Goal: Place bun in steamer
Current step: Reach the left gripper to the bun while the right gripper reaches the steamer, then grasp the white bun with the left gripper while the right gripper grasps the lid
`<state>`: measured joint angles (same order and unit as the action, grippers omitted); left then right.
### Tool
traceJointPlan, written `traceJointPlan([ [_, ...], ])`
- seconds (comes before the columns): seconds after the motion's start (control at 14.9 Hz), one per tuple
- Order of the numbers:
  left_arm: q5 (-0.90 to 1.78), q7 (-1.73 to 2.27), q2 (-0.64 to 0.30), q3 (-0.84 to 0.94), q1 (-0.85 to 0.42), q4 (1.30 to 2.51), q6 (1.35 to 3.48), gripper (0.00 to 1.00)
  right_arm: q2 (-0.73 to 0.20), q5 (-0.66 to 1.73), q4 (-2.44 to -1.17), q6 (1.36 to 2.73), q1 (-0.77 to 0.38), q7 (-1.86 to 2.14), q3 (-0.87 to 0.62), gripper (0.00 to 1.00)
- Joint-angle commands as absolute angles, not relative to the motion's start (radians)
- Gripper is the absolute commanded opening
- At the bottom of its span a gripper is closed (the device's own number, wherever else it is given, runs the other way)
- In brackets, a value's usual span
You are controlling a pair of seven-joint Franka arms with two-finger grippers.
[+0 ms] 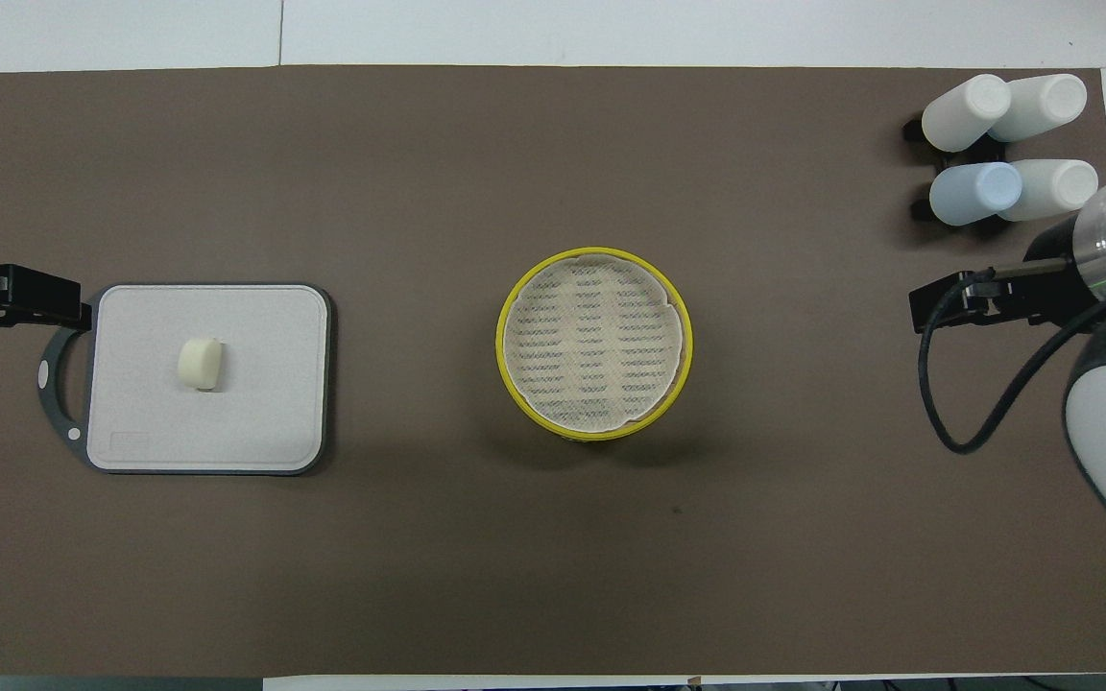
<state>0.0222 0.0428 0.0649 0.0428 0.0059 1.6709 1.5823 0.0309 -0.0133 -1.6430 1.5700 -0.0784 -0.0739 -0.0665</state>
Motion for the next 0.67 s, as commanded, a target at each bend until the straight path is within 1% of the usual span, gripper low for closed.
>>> traceJointPlan([
  [0.0,0.017,-0.021,0.144,0.028,0.014,1.891,1.747,1.00,0.003,-0.009,-1.614,1.611,-0.092,-0.093,-0.197,1.00],
  [0.07,0.017,-0.044,0.144,0.028,0.026,1.954,1.811,1.00,-0.076,-0.027,-1.523,1.558,-0.124,-0.239,-0.243,1.00],
  [0.13,0.017,-0.064,0.143,0.028,0.032,2.006,1.869,1.00,-0.183,-0.047,-1.400,1.516,-0.173,-0.385,-0.259,1.00],
  [0.2,0.017,-0.099,0.138,0.028,0.049,2.070,1.943,1.00,-0.301,-0.076,-1.255,1.478,-0.251,-0.472,-0.259,1.00],
  [0.27,0.017,-0.141,0.120,0.028,0.066,2.133,2.026,1.00,-0.396,-0.112,-1.156,1.477,-0.341,-0.509,-0.238,1.00],
  [0.34,0.017,-0.162,0.097,0.028,0.069,2.185,2.108,1.00,-0.460,-0.127,-1.107,1.498,-0.395,-0.561,-0.226,1.00],
  [0.47,0.017,-0.169,0.055,0.028,0.077,2.285,2.282,1.00,-0.526,-0.127,-1.104,1.627,-0.451,-0.703,-0.224,1.00],
  [0.6,0.017,-0.166,0.009,0.029,0.074,2.310,2.364,1.00,-0.609,-0.150,-1.104,1.713,-0.515,-0.730,-0.213,1.00],
])
